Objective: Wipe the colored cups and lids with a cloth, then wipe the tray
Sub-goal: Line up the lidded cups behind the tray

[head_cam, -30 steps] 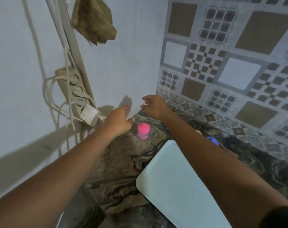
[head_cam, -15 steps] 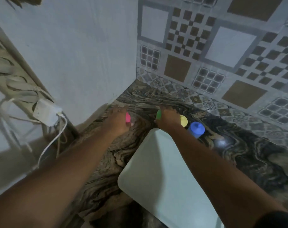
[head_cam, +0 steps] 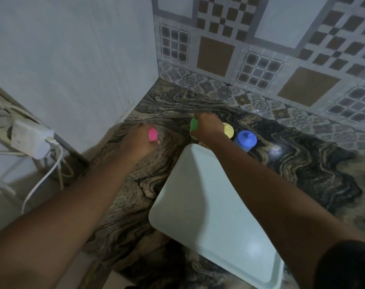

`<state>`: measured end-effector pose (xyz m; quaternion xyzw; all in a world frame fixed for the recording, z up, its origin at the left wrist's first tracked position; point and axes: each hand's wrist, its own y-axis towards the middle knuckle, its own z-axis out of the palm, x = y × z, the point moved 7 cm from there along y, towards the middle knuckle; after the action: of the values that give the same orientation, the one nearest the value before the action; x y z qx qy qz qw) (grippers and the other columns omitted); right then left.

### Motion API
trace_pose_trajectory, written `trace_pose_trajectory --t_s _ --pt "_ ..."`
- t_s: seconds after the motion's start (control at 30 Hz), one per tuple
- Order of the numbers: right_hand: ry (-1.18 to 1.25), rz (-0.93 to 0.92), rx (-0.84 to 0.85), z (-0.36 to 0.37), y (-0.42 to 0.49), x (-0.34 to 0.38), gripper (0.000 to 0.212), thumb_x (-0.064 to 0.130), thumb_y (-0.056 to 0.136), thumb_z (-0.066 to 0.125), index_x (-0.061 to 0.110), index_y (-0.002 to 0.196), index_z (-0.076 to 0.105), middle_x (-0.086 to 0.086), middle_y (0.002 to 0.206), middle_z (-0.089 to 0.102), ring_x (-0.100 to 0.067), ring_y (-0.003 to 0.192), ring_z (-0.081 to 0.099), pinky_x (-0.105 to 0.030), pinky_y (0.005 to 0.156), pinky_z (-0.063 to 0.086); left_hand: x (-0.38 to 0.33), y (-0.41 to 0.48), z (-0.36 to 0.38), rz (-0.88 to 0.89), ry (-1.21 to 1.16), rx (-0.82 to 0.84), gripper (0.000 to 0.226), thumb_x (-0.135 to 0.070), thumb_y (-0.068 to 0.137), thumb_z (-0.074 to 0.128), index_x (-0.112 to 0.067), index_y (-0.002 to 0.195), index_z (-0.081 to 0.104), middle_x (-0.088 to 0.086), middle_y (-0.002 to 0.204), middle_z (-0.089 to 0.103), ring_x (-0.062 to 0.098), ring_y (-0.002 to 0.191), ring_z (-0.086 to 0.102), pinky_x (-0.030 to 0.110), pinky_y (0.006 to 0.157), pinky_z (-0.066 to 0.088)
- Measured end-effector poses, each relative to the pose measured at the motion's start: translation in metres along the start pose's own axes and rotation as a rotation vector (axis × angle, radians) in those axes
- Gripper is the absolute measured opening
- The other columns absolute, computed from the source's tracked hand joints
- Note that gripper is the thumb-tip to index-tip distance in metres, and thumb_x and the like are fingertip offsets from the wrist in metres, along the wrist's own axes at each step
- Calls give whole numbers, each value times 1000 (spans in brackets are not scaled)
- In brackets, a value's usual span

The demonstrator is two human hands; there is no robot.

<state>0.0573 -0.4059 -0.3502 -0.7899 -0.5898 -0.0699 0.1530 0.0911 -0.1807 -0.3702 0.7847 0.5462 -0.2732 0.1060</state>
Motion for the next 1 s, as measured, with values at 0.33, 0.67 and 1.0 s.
trace_pose_trajectory --t_s 0.33,0.67,1.0 --pt "205 -25 -352 -70 -69 -12 56 21 74 82 10 126 68 -20 122 69 -38 112 64 -38 91 50 -103 1 -22 192 -29 -83 70 -43 75 77 -20 136 51 11 131 57 33 114 58 40 92 50" --pt "208 214 -234 -16 -137 -75 44 17 68 80 11 111 73 -17 101 72 -39 96 67 -34 76 52 -128 -27 55 262 -12 148 79 -43 68 85 -15 136 54 12 130 61 32 116 58 34 90 46" --pt "296 209 -212 9 -137 -74 68 20 64 90 10 127 68 -23 117 67 -41 104 65 -39 89 52 -123 -23 73 271 -36 209 74 -32 62 92 -12 126 63 15 121 65 33 108 61 36 90 50"
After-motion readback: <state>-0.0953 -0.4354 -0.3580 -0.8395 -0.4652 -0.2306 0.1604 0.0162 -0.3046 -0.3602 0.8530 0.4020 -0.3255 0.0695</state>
